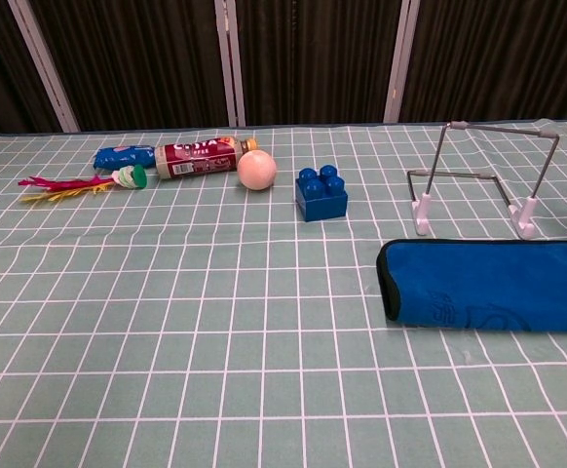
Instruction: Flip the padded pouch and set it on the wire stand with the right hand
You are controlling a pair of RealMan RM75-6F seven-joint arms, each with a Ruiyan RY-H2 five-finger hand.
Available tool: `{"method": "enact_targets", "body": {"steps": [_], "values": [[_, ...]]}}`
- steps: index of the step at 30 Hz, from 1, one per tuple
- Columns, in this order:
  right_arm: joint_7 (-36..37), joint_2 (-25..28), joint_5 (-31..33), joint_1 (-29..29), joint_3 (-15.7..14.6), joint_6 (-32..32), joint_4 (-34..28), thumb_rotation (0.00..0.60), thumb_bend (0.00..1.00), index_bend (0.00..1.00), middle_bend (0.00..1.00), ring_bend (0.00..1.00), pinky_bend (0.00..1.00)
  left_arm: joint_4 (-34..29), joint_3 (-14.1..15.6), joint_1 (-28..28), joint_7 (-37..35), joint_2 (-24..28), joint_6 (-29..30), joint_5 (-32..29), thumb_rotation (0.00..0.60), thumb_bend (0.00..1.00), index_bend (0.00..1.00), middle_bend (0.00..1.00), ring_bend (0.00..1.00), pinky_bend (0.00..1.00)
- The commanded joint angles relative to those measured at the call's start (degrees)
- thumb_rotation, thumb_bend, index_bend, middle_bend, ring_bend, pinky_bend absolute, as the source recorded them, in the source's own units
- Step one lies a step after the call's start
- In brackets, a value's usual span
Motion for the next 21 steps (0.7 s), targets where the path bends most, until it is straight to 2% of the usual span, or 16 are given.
{"method": "enact_targets", "body": {"steps": [1,2,3,8,11,16,21], "values": [[1.6,3.1,-10.8,0.0,-3.9,7.0,-4.8,0.6,0.0,0.0,0.0,0.0,0.0,0.0,0.0,0.0,-0.3,0.1,0.0,0.0,0.6,0.0,0.0,0.0,0.0,0.0],[0.8,4.1,-12.2,0.6,-4.5,6.7,-6.2,0.6,0.0,0.0,0.0,0.0,0.0,0.0,-0.1,0.0,-0.4,0.2,0.1,0.0,0.6,0.0,0.0,0.0,0.0,0.0],[-4.3,5.9,-17.6,4.2,-6.3,4.2,-8.3,0.6,0.0,0.01,0.0,0.0,0.0,0.1,-0.2,0.1,-0.8,0.3,0.2,-0.1,0.6,0.0,0.0,0.0,0.0,0.0],[-16.1,8.0,-22.0,10.4,-6.9,-2.9,-12.6,0.6,0.0,0.08,0.0,0.0,0.0,0.5,-0.1,0.0,-1.2,0.3,-0.2,-0.1,0.6,0.0,0.0,0.0,0.0,0.0],[-20.4,7.9,-23.4,13.8,-6.8,-6.7,-13.8,0.6,0.01,0.18,0.0,0.0,0.0,0.9,-0.2,0.0,-0.4,0.0,0.0,-0.2,0.6,0.0,0.0,0.0,0.0,0.0],[-25.1,6.6,-27.5,19.3,-7.6,-11.3,-11.0,0.6,0.07,0.26,0.0,0.0,0.0,0.4,-0.2,0.1,-0.3,0.2,0.5,0.1,0.6,0.0,0.0,0.0,0.0,0.0],[-25.7,4.7,-30.1,22.0,-8.9,-12.1,-7.4,0.6,0.09,0.28,0.0,0.0,0.0,-0.4,-0.2,0.3,-0.4,0.5,0.8,0.1,0.6,0.0,0.0,0.0,0.0,0.0]]}}
